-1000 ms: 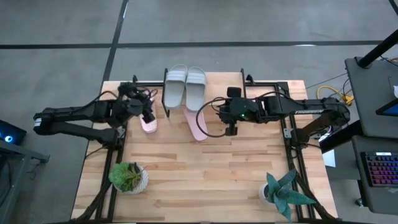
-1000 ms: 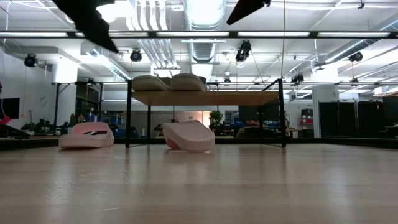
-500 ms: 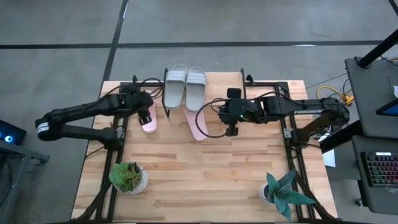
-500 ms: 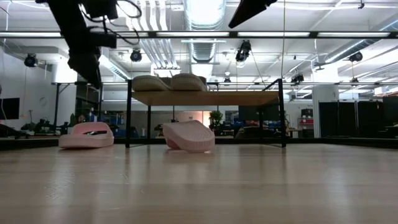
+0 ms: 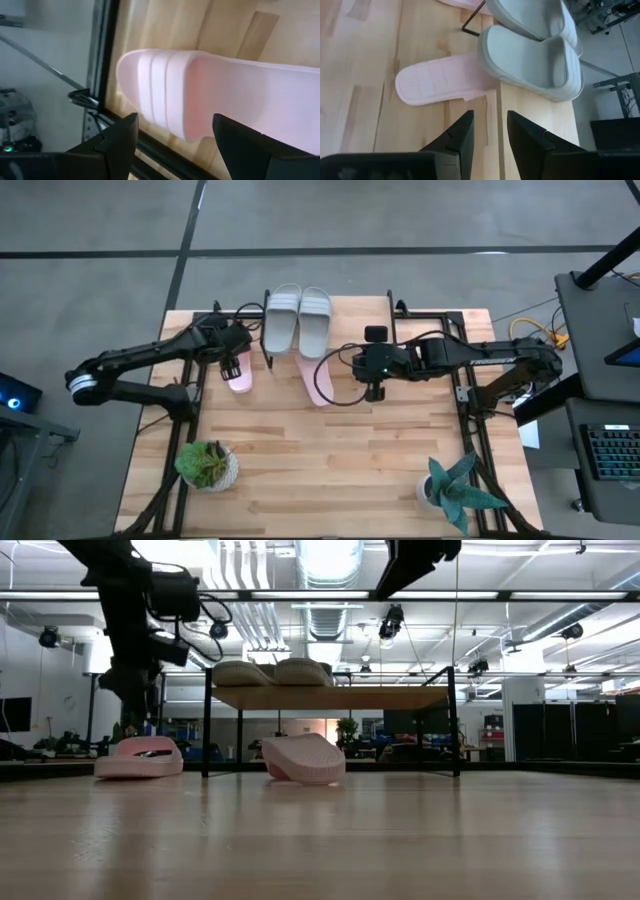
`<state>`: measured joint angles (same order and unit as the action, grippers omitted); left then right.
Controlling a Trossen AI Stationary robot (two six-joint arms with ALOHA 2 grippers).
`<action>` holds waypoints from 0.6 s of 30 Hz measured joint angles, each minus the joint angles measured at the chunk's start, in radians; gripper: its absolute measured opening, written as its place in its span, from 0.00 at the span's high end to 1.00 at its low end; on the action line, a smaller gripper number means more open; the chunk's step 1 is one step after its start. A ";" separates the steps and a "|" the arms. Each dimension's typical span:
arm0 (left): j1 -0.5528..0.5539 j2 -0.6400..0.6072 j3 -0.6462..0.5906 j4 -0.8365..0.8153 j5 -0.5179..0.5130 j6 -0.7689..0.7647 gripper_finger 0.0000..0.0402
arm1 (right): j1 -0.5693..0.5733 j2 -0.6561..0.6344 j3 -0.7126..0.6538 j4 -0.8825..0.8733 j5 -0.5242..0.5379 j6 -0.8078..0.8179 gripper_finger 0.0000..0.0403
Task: Pick and place slides into the shelf
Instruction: Put the left pink slide on the shelf
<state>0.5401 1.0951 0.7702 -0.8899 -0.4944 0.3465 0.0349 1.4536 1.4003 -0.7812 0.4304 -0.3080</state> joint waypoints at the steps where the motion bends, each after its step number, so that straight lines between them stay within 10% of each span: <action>1: 0.009 0.002 -0.007 0.005 0.010 0.001 0.40 | -0.002 0.000 -0.005 -0.001 0.000 -0.004 0.74; 18: 0.129 0.078 -0.077 0.133 0.022 0.054 0.40 | -0.016 -0.006 -0.019 0.002 0.000 -0.010 0.77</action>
<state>0.6687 1.1731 0.6930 -0.7568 -0.4722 0.4004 0.0189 1.4471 1.3815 -0.7788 0.4301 -0.3180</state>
